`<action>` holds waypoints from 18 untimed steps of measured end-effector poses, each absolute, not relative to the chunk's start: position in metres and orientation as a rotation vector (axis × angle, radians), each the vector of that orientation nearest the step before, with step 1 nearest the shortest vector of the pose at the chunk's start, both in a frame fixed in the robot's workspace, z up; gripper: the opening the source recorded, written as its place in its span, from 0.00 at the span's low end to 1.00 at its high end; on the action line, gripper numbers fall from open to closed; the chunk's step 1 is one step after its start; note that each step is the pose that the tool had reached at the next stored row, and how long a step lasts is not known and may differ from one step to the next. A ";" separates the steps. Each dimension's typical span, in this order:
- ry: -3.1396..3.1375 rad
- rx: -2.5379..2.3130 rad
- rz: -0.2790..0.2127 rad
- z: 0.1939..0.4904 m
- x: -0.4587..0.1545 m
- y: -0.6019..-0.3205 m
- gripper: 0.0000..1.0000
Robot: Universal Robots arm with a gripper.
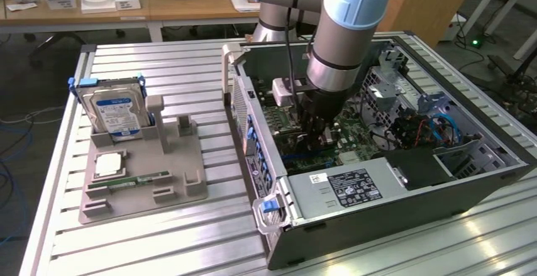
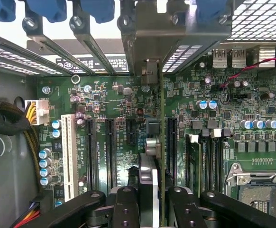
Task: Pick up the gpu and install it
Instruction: 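Insert the gpu into the slot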
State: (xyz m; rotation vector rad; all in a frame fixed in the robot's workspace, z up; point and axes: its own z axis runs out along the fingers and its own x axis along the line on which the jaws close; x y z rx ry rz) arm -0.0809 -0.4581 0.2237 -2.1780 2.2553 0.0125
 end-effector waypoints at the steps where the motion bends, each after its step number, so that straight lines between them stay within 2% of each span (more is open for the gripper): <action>1: 2.255 -2.178 0.013 0.224 -0.081 -0.458 0.28; 18: 2.255 -2.178 0.013 0.223 -0.082 -0.458 0.28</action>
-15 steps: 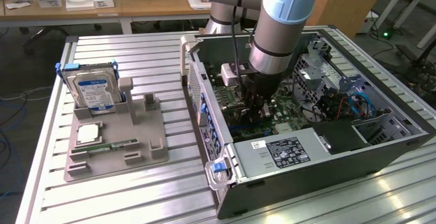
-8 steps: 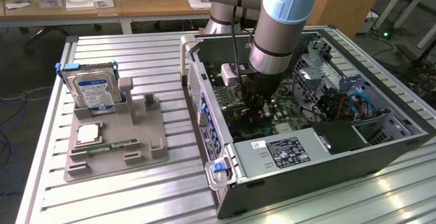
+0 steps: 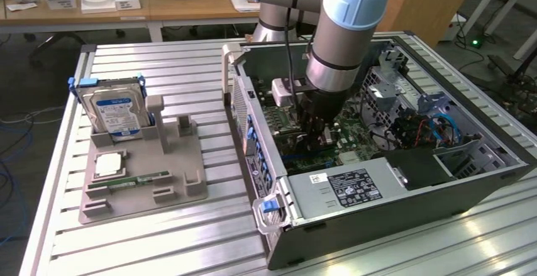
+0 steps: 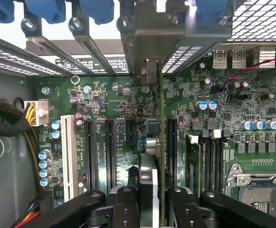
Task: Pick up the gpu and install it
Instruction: 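Insert the gpu into the slot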
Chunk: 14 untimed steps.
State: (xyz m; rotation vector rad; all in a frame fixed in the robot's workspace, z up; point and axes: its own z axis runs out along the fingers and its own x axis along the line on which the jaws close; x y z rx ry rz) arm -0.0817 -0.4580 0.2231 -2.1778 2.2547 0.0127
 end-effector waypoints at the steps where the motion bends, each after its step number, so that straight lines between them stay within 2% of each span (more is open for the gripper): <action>1: 2.255 -2.178 0.013 0.223 -0.082 -0.458 0.28; 14: 2.257 -2.180 0.017 0.222 -0.082 -0.458 0.28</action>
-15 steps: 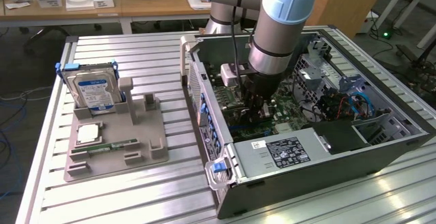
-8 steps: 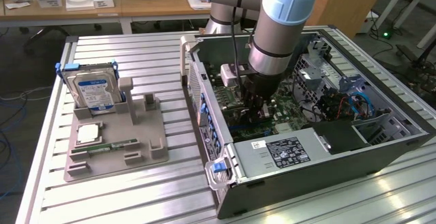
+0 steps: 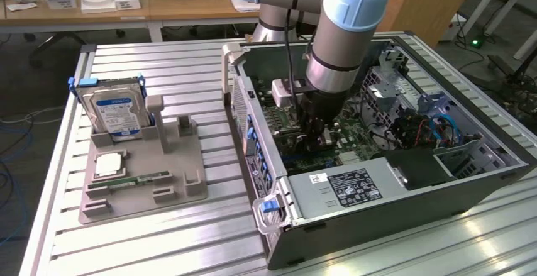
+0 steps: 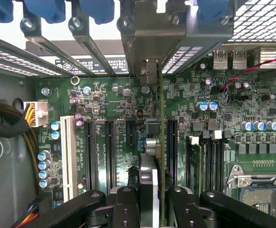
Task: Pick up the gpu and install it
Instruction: 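Insert the gpu into the slot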
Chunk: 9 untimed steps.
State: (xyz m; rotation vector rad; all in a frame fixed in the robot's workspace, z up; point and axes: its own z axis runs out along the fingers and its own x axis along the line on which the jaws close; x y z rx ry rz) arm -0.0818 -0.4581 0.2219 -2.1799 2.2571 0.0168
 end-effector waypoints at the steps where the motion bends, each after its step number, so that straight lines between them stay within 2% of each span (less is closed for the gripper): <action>1: 2.257 -2.180 0.017 0.222 -0.082 -0.458 0.28; 9: 2.257 -2.180 0.016 0.217 -0.082 -0.458 0.28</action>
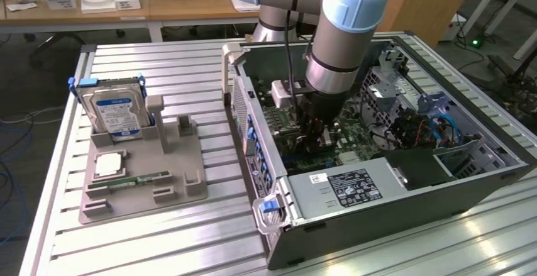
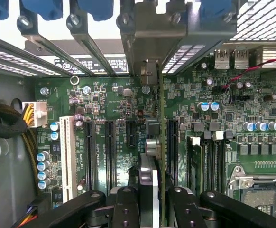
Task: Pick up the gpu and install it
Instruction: 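Insert the gpu into the slot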
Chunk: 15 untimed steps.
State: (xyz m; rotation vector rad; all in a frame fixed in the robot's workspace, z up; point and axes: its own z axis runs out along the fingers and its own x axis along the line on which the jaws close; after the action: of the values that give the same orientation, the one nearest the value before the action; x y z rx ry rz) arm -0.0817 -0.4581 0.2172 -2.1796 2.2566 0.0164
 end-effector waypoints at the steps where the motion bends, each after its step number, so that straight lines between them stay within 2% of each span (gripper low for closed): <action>1: 2.258 -2.180 0.016 0.216 -0.082 -0.458 0.28; 15: 2.254 -2.178 0.018 0.214 -0.082 -0.458 0.28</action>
State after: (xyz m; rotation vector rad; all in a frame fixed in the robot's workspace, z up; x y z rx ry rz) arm -0.0816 -0.4578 0.2135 -2.1777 2.2538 0.0183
